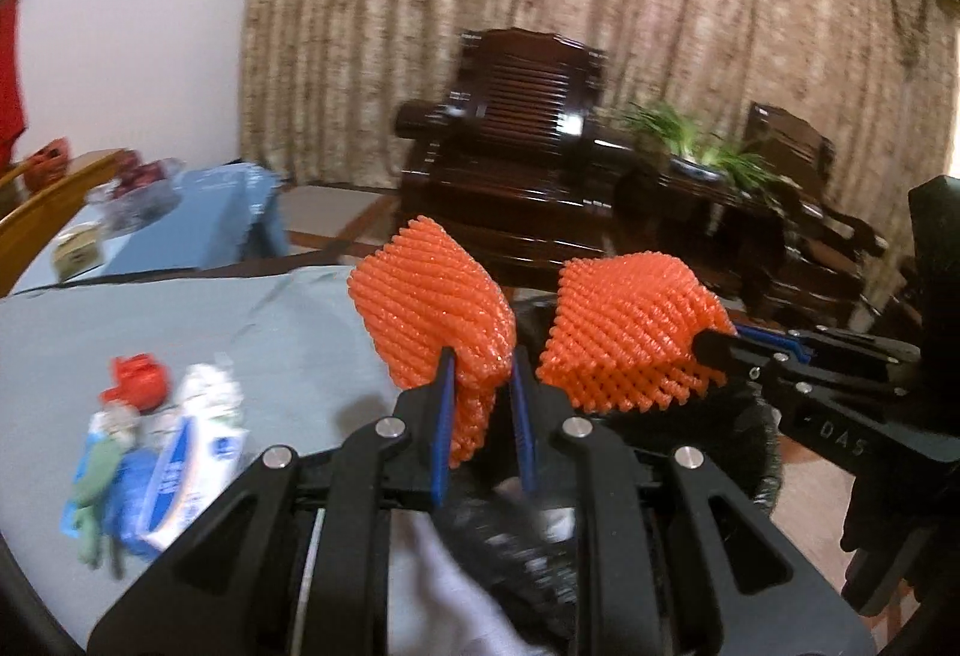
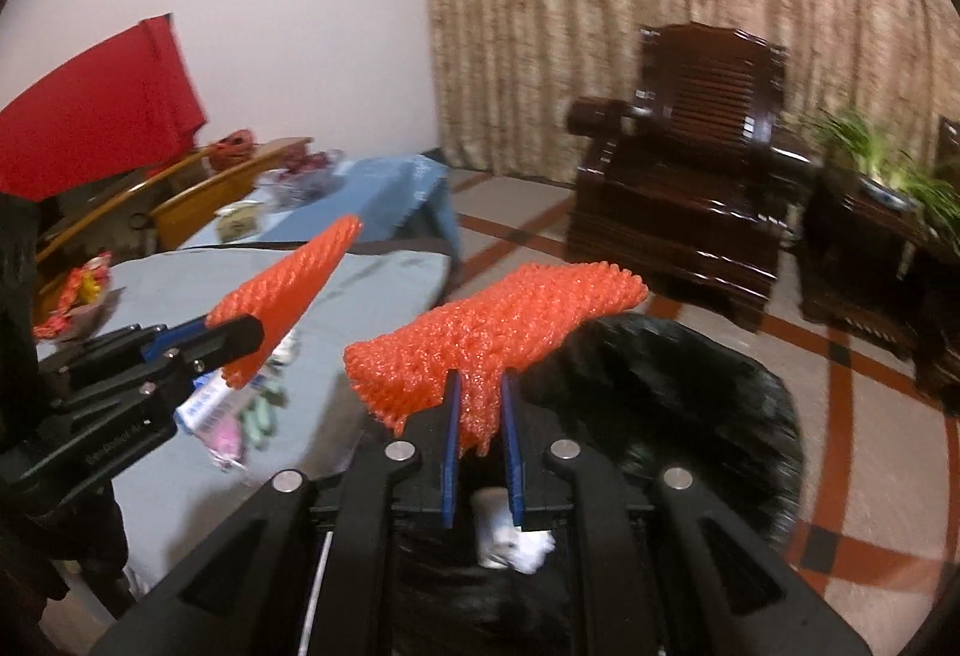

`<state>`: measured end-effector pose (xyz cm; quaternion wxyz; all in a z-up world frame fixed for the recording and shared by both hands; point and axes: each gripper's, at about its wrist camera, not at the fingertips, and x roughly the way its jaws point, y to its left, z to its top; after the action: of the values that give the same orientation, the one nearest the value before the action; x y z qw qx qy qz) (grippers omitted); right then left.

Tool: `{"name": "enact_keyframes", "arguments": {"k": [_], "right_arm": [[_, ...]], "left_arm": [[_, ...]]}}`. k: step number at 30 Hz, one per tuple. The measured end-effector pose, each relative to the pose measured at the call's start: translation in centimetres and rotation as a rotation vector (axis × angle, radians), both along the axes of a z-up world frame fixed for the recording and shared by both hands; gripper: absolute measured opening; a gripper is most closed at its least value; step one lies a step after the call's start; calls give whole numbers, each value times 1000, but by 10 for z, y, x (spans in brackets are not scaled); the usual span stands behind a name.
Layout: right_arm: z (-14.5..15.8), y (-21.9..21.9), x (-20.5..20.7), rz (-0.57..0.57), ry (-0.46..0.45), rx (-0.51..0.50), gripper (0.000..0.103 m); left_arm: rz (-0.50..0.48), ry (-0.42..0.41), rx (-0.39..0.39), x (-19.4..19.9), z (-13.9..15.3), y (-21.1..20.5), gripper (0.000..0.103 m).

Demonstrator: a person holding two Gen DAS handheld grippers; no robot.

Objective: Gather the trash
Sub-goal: 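Carry both orange mesh sleeves over the bin and open both tools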

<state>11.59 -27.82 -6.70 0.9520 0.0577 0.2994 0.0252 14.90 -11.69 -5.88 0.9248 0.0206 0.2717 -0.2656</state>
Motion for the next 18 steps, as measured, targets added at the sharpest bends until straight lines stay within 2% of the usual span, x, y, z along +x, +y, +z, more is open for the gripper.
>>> {"name": "enact_keyframes", "arguments": {"k": [10, 13, 14, 16, 17, 18], "right_arm": [[-32, -57, -12, -125, 66, 2, 13], [-40, -64, -15, -145, 83, 7, 16], [-42, -66, -15, -152, 88, 5, 19], [-47, -68, -18, -161, 95, 1, 21], [-48, -70, -18, -164, 98, 0, 26], [-50, -70, -17, -170, 102, -1, 35]], "left_arm": [[-140, 63, 9, 10, -34, -74, 19], [-160, 80, 11, 11, -42, -83, 32], [-165, 84, 7, 11, -44, -82, 40], [-170, 95, 5, 11, -47, -83, 46], [-169, 97, 4, 11, -48, -80, 50], [-168, 96, 4, 10, -48, -77, 54]]}}
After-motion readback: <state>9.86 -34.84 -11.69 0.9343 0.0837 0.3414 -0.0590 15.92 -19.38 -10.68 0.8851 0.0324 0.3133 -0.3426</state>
